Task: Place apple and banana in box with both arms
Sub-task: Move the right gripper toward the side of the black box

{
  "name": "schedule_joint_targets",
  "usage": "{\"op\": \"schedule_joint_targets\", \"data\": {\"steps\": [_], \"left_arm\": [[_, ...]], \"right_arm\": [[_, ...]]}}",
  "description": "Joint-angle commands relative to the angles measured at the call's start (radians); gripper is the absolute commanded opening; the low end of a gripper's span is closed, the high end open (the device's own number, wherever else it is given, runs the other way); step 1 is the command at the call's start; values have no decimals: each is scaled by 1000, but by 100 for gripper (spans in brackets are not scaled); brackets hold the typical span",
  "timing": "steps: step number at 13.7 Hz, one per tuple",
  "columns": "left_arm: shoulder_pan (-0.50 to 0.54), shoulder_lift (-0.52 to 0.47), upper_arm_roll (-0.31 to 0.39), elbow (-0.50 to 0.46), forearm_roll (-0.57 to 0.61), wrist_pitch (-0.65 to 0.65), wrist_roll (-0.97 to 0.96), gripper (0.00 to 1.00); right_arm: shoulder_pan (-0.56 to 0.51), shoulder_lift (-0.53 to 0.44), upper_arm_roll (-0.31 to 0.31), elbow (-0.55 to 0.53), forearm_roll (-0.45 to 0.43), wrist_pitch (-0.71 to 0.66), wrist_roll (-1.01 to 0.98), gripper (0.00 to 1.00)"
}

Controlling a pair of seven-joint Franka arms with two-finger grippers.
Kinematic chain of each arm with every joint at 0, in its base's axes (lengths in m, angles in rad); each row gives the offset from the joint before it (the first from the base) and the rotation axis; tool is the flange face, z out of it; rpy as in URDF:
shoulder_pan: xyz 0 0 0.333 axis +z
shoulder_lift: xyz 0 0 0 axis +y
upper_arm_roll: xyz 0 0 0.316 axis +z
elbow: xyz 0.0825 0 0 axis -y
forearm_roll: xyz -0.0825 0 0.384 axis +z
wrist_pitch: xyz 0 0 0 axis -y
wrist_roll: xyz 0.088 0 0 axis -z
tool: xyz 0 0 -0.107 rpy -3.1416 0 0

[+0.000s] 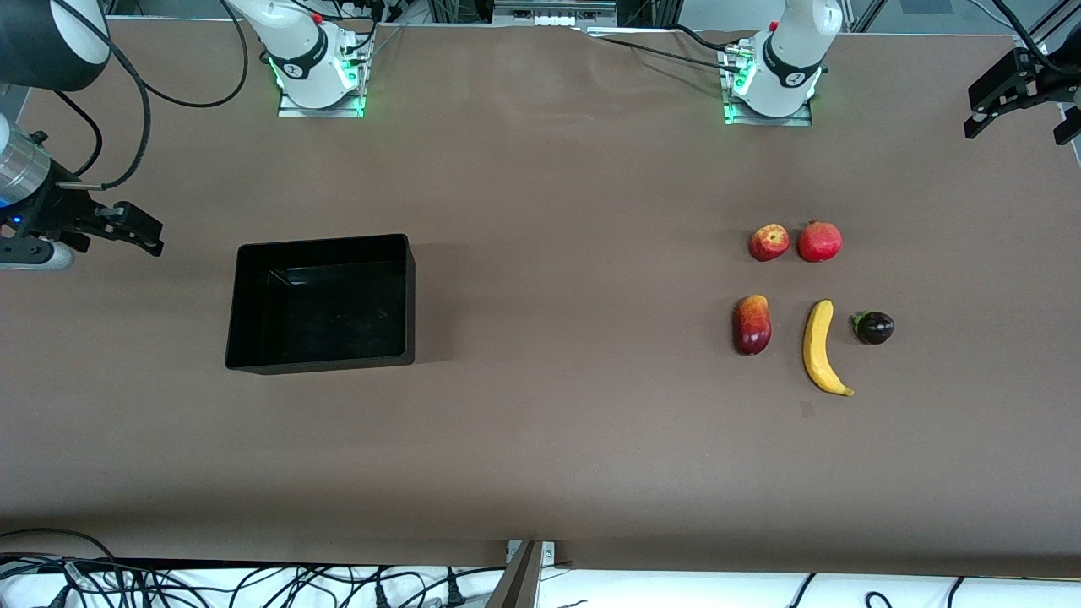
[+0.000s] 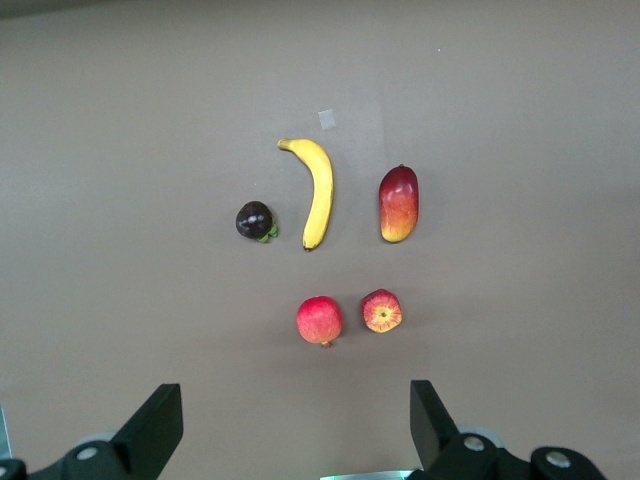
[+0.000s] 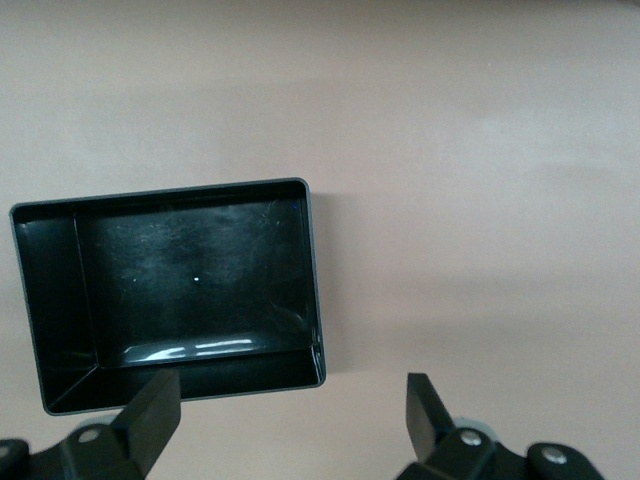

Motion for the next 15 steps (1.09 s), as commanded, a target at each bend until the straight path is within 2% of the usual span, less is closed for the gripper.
{"op": "schedule_joint_targets", "data": {"steps": [1, 7, 10, 13, 15], "left_arm": [[4, 12, -5, 21, -9, -23, 1, 100], [7, 14, 1, 12, -52, -70, -3, 100], [9, 15, 6, 11, -52, -78, -6, 100], [9, 17, 6, 12, -52, -84, -6, 100], [9, 19, 6, 12, -52, -84, -6, 100]], "right_arm": [[-7, 24, 6, 27, 20, -35, 10, 100], [-1, 33, 10, 27, 18, -44, -8, 100], [-4, 143, 7, 24, 15, -101, -8, 100], [-1, 235, 9, 3, 20, -10, 10, 100], [4, 260, 15, -84, 50, 153, 55, 100]]}}
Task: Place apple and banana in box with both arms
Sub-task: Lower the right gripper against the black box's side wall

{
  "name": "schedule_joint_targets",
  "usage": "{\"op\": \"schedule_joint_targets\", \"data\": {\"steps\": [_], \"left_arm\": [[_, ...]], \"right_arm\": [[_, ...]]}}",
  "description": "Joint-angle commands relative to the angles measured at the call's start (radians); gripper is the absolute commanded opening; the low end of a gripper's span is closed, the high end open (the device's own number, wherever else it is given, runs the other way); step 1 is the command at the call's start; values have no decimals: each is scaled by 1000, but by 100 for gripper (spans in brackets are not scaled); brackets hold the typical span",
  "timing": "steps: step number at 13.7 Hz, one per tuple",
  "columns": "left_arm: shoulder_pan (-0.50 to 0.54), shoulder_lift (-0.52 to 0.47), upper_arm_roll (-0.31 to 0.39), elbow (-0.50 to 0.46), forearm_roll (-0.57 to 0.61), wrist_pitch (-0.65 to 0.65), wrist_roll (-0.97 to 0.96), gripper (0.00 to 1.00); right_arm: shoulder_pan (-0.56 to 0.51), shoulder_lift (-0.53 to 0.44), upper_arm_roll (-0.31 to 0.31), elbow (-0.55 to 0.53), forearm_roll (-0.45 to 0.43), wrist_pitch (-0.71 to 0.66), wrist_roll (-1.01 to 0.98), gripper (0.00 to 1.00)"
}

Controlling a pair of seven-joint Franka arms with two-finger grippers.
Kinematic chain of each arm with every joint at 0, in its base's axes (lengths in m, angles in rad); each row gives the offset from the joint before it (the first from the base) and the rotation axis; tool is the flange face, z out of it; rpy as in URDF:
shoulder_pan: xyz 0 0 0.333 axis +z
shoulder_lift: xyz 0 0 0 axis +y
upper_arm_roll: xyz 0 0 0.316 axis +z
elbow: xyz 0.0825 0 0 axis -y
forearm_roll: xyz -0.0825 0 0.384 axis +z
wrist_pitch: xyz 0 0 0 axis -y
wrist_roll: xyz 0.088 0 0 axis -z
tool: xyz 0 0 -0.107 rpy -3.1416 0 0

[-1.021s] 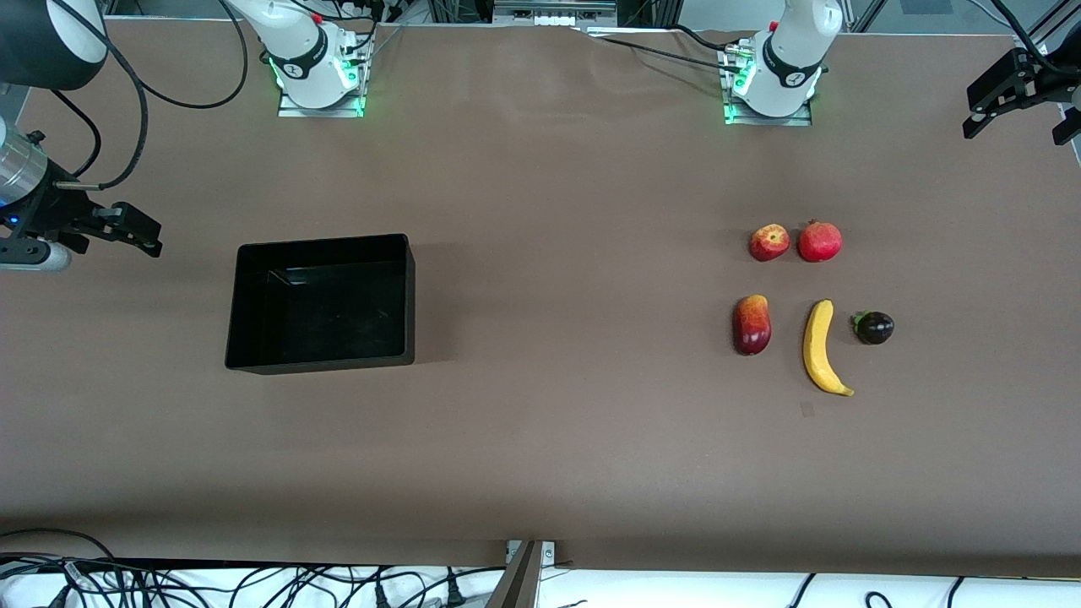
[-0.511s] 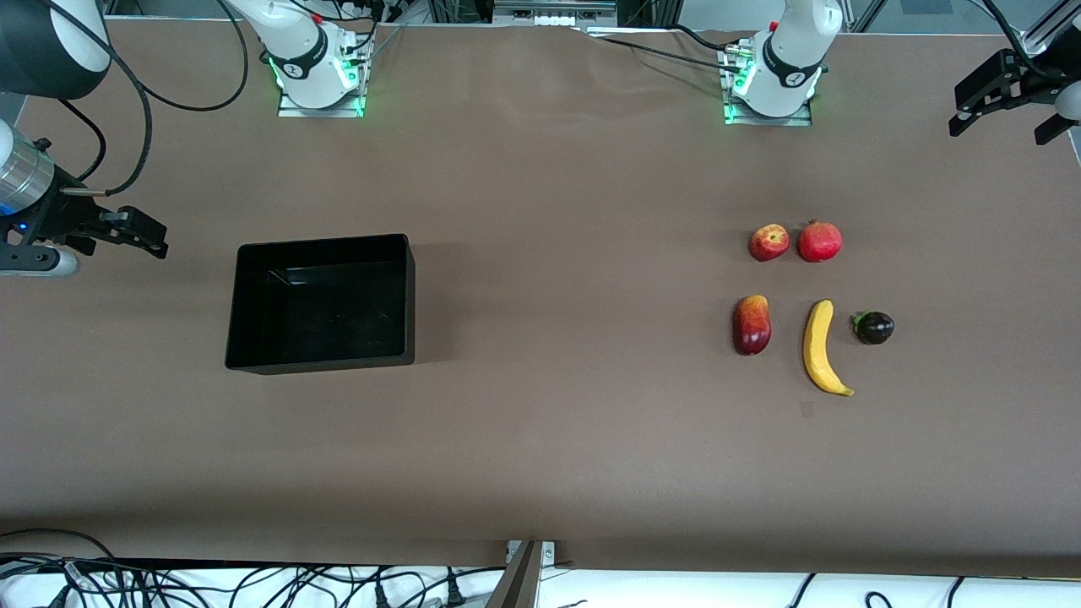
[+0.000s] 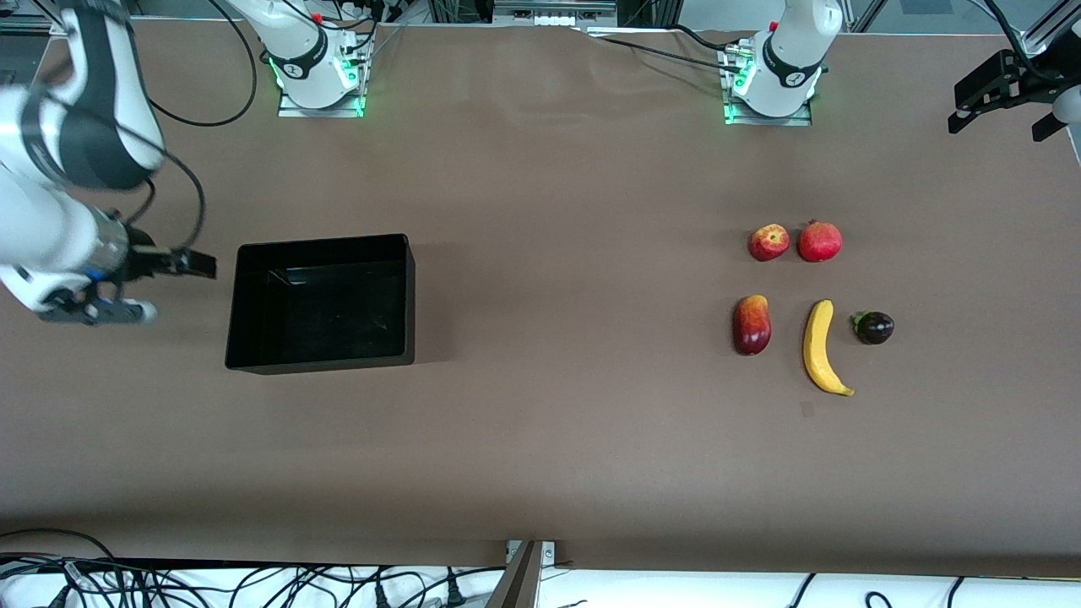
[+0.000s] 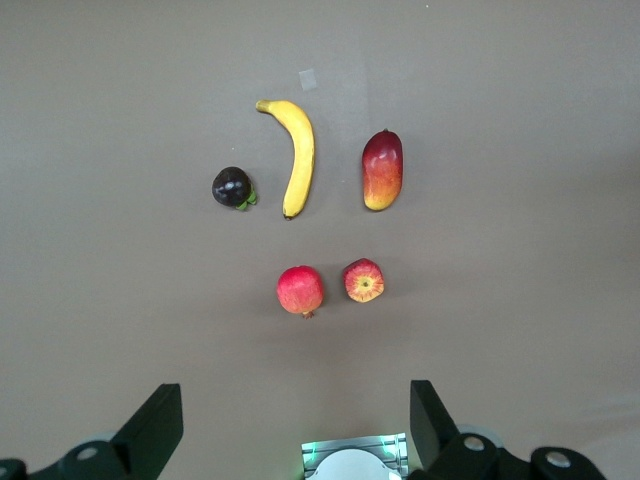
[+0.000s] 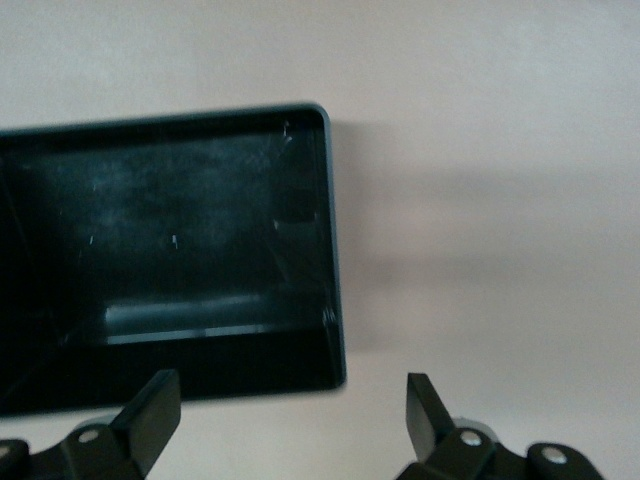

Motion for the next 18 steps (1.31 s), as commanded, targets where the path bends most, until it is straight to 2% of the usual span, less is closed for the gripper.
{"op": "schedule_joint_targets", "data": {"steps": [1, 6, 8, 9, 11, 12, 13, 14, 15, 16, 18], "left_arm": [[6, 5, 0, 13, -17, -16, -2, 100], [6, 6, 0, 11, -17, -16, -2, 100], [6, 6, 0, 13, -17, -12, -2, 100], [6, 6, 0, 13, -14, -10, -2, 100], [6, 6, 0, 13, -14, -10, -2, 100], [6, 6, 0, 13, -14, -10, -2, 100], [6, 6, 0, 13, -14, -9, -2, 100], [6, 6, 0, 13, -14, -9, -2, 100], [4, 6, 0, 13, -14, -9, -2, 100], [6, 9, 0, 13, -14, -9, -2, 100], [6, 9, 0, 13, -14, -9, -2, 100]], "right_arm": [[-1, 24, 9, -96, 30, 163, 38, 100], [-10, 78, -19, -170, 22, 223, -10, 100], [-12, 88, -19, -222, 24, 281, -8, 94], [-10, 84, -19, -258, 24, 327, -8, 83], [-12, 94, -37, -280, 21, 364, -11, 44], [-12, 104, -40, -286, 19, 366, -19, 39], [-12, 107, -40, -286, 19, 368, -19, 37], [-12, 108, -40, -286, 19, 368, -19, 28], [-12, 114, -40, -286, 19, 368, -19, 6], [-10, 113, -40, -280, 19, 357, -7, 0], [-7, 104, -36, -268, 21, 342, -11, 0]]}}
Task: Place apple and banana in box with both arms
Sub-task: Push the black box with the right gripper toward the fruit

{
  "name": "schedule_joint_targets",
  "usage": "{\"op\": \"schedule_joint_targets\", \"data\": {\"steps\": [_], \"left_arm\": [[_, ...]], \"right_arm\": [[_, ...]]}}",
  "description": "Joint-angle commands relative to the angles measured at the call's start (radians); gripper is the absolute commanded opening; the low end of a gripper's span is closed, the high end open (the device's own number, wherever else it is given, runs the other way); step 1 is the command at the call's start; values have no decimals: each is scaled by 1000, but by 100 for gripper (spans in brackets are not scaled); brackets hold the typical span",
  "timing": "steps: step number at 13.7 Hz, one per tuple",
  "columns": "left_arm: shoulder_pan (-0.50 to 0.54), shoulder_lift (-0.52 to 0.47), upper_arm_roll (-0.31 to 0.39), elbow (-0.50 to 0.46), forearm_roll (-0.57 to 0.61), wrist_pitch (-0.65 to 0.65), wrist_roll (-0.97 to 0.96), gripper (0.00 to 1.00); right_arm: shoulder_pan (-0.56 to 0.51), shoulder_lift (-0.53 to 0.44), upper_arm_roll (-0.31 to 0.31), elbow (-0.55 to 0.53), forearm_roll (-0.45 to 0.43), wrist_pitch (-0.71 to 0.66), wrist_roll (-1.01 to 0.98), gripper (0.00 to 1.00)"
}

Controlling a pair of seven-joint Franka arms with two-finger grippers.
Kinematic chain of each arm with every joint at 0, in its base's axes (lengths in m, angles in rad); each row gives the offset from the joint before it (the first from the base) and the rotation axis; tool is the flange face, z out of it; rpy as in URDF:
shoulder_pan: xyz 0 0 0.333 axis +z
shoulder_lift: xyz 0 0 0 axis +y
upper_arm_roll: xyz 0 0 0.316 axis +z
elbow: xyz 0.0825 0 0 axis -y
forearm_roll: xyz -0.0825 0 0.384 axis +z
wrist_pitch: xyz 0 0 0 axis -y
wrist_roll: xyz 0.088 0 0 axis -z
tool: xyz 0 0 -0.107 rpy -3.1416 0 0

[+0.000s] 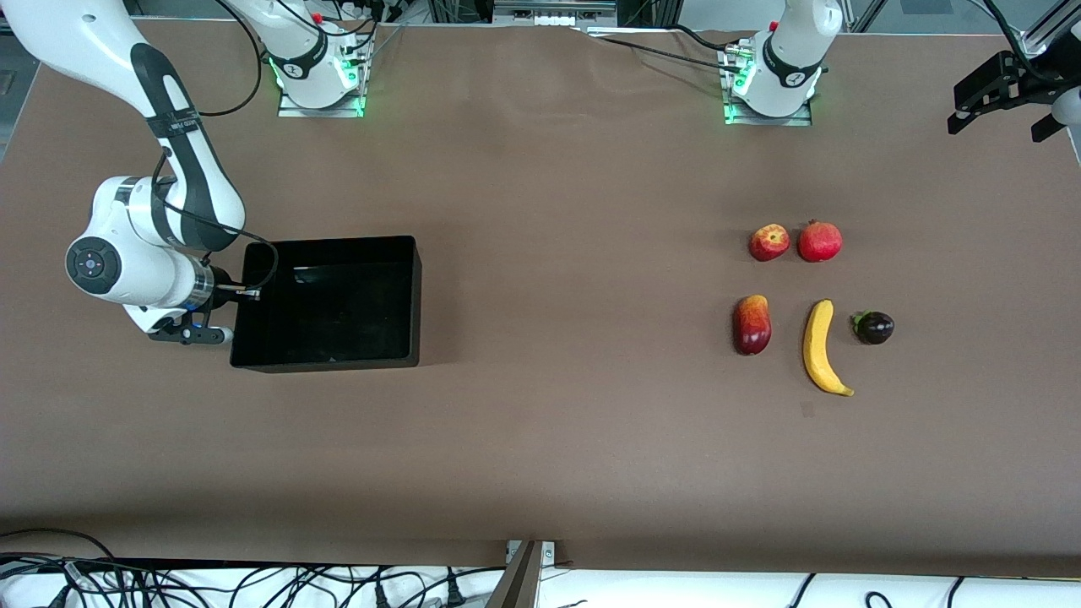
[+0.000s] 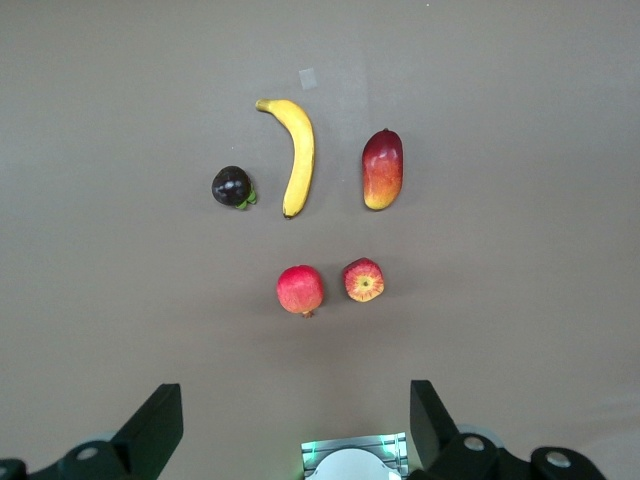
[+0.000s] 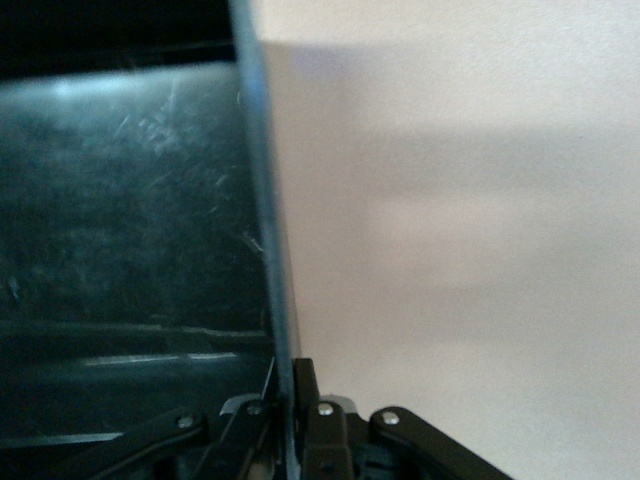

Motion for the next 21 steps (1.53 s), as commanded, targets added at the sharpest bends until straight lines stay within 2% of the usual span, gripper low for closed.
{"op": "schedule_joint_targets", "data": {"steps": [1, 3, 5, 8, 10, 12, 14, 17, 19, 20, 21], "left_arm": [[6, 9, 0, 13, -14, -8, -3, 100], [6, 10, 0, 18, -13, -7, -3, 100], [6, 13, 0, 22, -14, -5, -2, 100], [6, 29, 0, 31, -2, 8, -2, 100], [6, 32, 0, 31, -2, 15, -2, 100], [6, 32, 0, 30, 0, 15, -3, 100], [6, 41, 0, 30, -5, 16, -3, 100], [7, 64, 2, 31, -5, 18, 0, 100], [7, 79, 2, 33, 0, 16, 1, 100], [7, 79, 2, 35, -2, 18, 6, 100], [7, 82, 2, 33, -2, 18, 5, 100]], "right_arm": [[-2, -18, 15, 20, 13, -21, 6, 0], [4, -76, 99, 64, 24, -95, 18, 0], [36, -61, 225, 182, 71, -130, 52, 0], [222, 61, 236, 360, 155, -152, 285, 0], [338, 144, 236, 436, 198, -137, 422, 0], [475, 236, 233, 511, 196, -111, 574, 0], [605, 282, 205, 523, 191, 12, 683, 0], [681, 331, 201, 551, 189, 119, 753, 0], [721, 333, 187, 557, 188, 121, 797, 0], [722, 338, 178, 551, 177, 121, 804, 16], [725, 351, 169, 549, 141, 121, 802, 99]]}}
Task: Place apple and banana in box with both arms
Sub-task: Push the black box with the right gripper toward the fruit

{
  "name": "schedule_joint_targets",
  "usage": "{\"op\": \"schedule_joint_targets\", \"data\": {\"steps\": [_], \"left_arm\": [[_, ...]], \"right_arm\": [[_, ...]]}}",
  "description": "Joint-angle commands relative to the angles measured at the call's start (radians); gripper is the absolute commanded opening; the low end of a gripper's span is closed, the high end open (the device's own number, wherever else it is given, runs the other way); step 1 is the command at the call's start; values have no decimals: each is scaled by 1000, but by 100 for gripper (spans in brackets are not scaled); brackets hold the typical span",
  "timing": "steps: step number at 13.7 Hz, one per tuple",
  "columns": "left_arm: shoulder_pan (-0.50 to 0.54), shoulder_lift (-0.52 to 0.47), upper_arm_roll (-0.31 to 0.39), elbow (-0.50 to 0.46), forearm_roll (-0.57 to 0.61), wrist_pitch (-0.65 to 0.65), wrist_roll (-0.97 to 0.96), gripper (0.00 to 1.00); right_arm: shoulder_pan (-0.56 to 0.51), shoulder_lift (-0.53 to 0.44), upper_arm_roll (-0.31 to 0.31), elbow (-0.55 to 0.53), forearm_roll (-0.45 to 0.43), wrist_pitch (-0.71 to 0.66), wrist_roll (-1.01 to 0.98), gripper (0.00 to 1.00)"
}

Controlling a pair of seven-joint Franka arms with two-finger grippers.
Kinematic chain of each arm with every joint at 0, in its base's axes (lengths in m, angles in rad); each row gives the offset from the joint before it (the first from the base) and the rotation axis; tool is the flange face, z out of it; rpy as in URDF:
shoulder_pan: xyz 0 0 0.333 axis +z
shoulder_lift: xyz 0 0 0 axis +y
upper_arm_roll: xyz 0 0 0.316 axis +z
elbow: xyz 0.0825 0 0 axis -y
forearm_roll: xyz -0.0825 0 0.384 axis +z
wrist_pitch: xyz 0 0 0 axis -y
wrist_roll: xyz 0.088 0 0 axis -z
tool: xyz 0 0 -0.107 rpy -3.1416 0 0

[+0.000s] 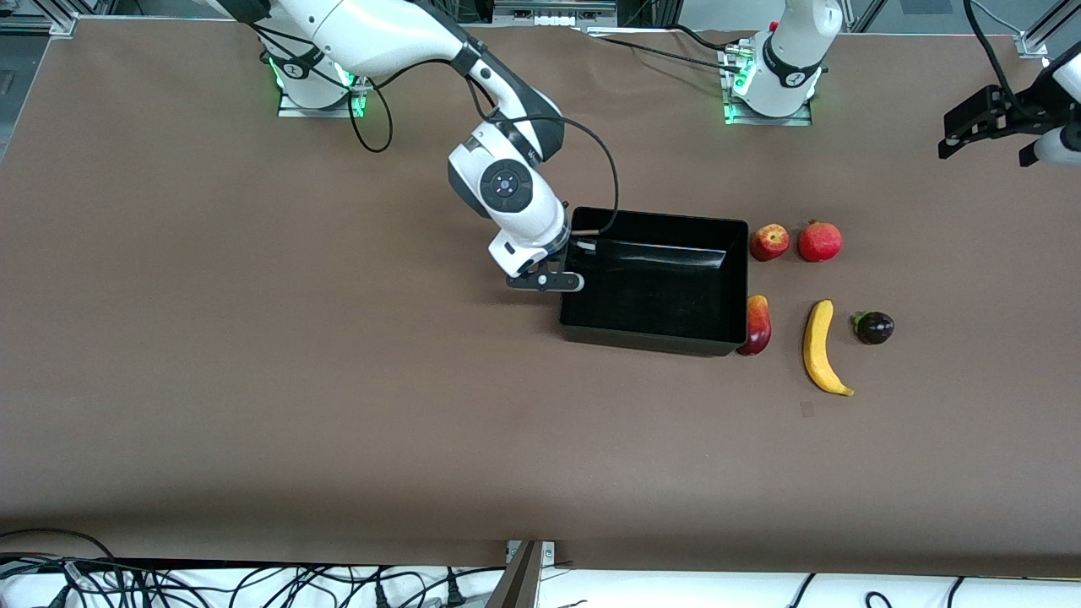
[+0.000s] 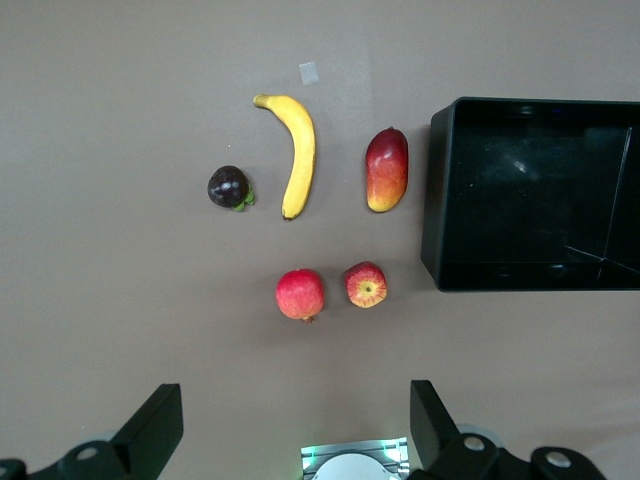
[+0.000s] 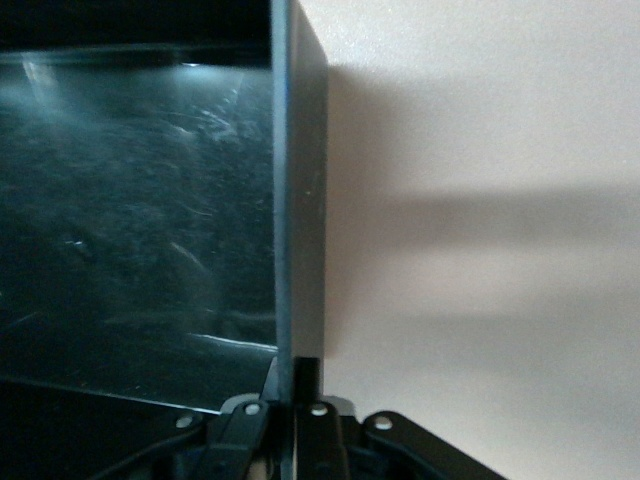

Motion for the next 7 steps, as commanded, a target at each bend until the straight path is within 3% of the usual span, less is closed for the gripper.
{"op": "schedule_joint_targets", "data": {"steps": [1, 4, 7], "left_arm": [[5, 40, 0, 31, 0, -10, -2, 100], [5, 42, -2, 32, 0, -8, 4, 100], [3, 85, -4, 43, 15, -11, 3, 100]], "right_arm": [[27, 22, -30, 25, -84, 1, 14, 100], [23, -15, -45, 36, -112, -46, -10, 100], [-78, -166, -58, 39, -96, -250, -124, 100]]}}
